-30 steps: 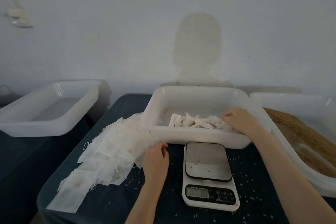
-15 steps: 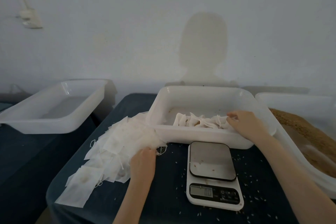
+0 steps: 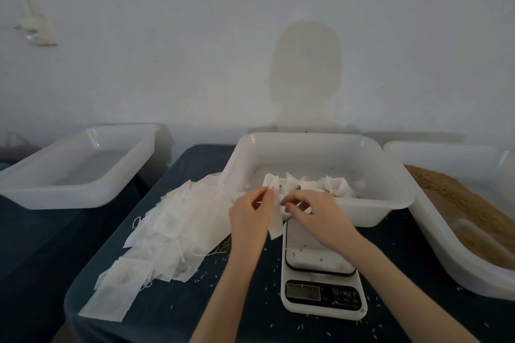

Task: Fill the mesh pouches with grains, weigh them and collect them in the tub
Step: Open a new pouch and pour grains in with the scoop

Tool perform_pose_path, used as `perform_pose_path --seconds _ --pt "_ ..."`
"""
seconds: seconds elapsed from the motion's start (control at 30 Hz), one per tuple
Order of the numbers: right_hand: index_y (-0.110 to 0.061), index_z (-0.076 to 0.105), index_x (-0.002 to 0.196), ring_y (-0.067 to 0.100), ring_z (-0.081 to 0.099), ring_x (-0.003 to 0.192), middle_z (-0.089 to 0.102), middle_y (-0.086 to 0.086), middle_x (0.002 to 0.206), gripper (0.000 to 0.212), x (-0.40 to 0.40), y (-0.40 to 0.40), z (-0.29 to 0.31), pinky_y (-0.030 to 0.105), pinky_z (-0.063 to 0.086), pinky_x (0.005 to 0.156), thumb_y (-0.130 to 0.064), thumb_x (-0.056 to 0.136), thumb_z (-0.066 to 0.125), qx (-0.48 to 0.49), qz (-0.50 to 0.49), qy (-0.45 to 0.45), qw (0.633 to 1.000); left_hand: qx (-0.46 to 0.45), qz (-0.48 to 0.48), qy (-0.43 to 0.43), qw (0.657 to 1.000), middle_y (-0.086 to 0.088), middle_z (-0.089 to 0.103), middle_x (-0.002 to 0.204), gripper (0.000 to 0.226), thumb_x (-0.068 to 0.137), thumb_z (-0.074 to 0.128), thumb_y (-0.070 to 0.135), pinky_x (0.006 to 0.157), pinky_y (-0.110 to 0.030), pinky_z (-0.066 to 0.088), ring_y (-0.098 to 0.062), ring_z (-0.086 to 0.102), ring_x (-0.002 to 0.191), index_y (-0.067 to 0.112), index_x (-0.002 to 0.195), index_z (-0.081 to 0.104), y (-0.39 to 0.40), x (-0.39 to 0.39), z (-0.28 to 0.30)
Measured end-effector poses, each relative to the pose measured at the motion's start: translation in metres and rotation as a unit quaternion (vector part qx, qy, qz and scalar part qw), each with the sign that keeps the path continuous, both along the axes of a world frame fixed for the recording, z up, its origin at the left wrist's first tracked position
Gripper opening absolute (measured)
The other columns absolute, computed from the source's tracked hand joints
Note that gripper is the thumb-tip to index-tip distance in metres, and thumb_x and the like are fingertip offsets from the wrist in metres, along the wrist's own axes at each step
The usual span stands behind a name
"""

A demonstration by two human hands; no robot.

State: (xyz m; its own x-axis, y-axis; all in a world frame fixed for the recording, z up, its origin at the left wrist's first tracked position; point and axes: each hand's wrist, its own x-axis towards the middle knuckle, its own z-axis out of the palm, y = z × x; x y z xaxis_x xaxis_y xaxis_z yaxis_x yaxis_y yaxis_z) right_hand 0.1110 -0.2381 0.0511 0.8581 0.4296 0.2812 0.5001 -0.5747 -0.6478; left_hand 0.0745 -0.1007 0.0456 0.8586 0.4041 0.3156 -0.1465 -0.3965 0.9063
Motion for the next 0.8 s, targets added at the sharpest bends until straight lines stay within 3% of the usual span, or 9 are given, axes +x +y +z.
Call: perform_pose_path --seconds 0.13,0.23,0.37,0.53,0.63,0.8 --pt "-0.032 0.066 0.103 -0.002 0.062 0.078 0.065 -0.020 0.090 0.016 -0.006 -0.004 -0.008 0.021 0.052 0.076 -0.033 0.094 0.054 0.037 -0.028 0.007 0.999 -0.072 -0.091 -0.016 0.993 0.022 0.070 0.076 0.032 0.093 0.057 0.030 0.068 -0.004 0.044 0.005 0.063 0.079 0.048 0.069 0.069 -0.018 0.000 -0.001" --pt "-0.034 0.067 0.097 -0.003 0.062 0.076 0.066 -0.020 0.084 0.022 -0.008 -0.015 -0.011 0.021 0.052 0.073 -0.046 0.090 0.049 0.037 -0.060 0.000 0.998 -0.058 -0.132 -0.008 0.990 0.019 0.072 0.081 0.024 0.094 0.057 0.029 0.072 -0.005 0.046 0.005 0.063 0.083 0.046 0.083 0.071 -0.022 0.002 -0.004" --pt "-0.031 0.065 0.081 0.003 0.064 0.069 0.067 -0.013 0.074 0.019 -0.009 -0.026 -0.015 0.029 0.054 0.070 -0.041 0.091 0.052 0.121 -0.087 0.039 0.988 -0.034 -0.139 0.015 0.990 0.017 0.072 0.088 0.016 0.089 0.065 0.026 0.081 -0.016 0.052 0.005 0.065 0.085 0.032 0.103 0.070 -0.025 0.009 -0.003" --pt "-0.028 0.062 0.076 0.005 0.064 0.065 0.066 -0.009 0.072 0.026 -0.014 -0.033 -0.018 0.033 0.054 0.066 -0.046 0.090 0.050 0.129 -0.109 0.055 0.984 0.008 -0.110 0.034 0.993 0.015 0.069 0.068 0.013 0.082 0.072 0.025 0.060 -0.007 0.044 0.006 0.064 0.068 0.030 0.074 0.062 -0.036 0.014 -0.004" --pt "-0.029 0.060 0.076 0.003 0.062 0.064 0.065 -0.009 0.070 0.027 -0.015 -0.036 -0.021 0.028 0.052 0.064 -0.047 0.092 0.049 0.115 -0.142 0.045 0.982 -0.011 -0.145 0.041 0.989 0.010 0.071 0.069 0.015 0.080 0.073 0.020 0.063 -0.011 0.048 0.001 0.066 0.069 0.026 0.069 0.066 -0.043 0.015 -0.007" --pt "-0.026 0.059 0.074 0.001 0.060 0.063 0.063 -0.008 0.066 0.026 -0.016 -0.044 -0.023 0.025 0.051 0.063 -0.030 0.097 0.048 0.102 -0.152 0.036 0.982 -0.066 -0.230 0.085 0.967 0.009 0.073 0.080 0.009 0.084 0.070 0.019 0.068 -0.010 0.048 -0.002 0.068 0.078 0.027 0.080 0.073 -0.044 0.012 -0.006"
